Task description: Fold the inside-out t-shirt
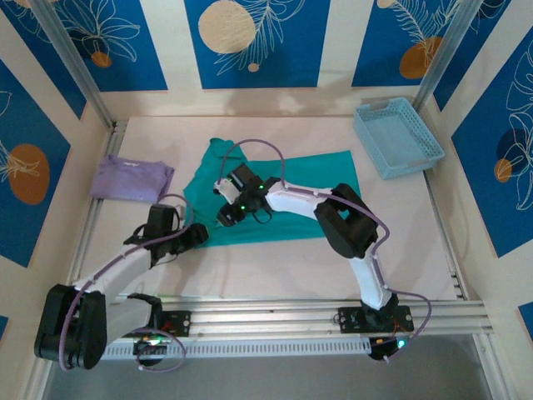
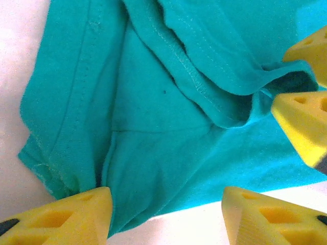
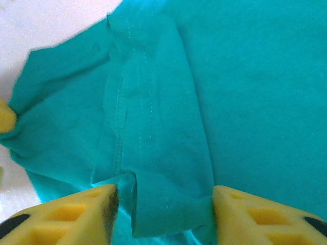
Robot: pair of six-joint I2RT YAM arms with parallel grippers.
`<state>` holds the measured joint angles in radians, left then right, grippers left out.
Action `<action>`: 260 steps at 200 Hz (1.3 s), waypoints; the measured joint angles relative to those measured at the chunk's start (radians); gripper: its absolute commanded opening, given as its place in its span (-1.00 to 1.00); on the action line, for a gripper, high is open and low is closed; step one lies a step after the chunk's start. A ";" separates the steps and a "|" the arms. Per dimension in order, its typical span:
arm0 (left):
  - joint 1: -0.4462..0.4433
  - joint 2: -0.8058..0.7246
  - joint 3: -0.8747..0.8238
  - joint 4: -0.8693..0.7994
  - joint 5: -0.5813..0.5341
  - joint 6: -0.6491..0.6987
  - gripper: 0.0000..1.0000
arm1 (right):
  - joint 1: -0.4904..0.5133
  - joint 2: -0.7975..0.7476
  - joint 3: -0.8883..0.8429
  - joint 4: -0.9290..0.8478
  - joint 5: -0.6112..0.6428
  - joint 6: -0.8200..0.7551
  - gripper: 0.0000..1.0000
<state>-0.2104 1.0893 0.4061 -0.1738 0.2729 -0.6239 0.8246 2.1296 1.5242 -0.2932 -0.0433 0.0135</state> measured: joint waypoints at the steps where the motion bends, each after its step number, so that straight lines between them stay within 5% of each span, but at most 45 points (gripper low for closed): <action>1: 0.000 -0.001 0.000 0.000 0.000 0.001 0.16 | 0.000 0.002 0.001 -0.001 0.000 0.003 -0.39; 28: 0.001 -0.021 0.000 -0.004 0.001 0.023 0.16 | -0.003 0.005 0.013 -0.014 0.006 0.014 -0.75; 75: 0.002 -0.052 0.000 0.017 0.023 0.051 0.17 | -0.061 0.001 0.013 -0.012 -0.029 0.147 -0.86; 176: -0.004 0.085 0.051 0.140 0.052 0.056 0.17 | -0.211 0.003 0.013 -0.037 -0.105 0.455 -0.28; 260: -0.008 0.409 0.270 0.203 0.012 0.058 0.15 | -0.211 -0.135 -0.113 -0.029 -0.088 0.439 -0.23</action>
<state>-0.2180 1.4982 0.6758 0.0292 0.2852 -0.5663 0.6132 1.9949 1.4113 -0.3225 -0.1310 0.4526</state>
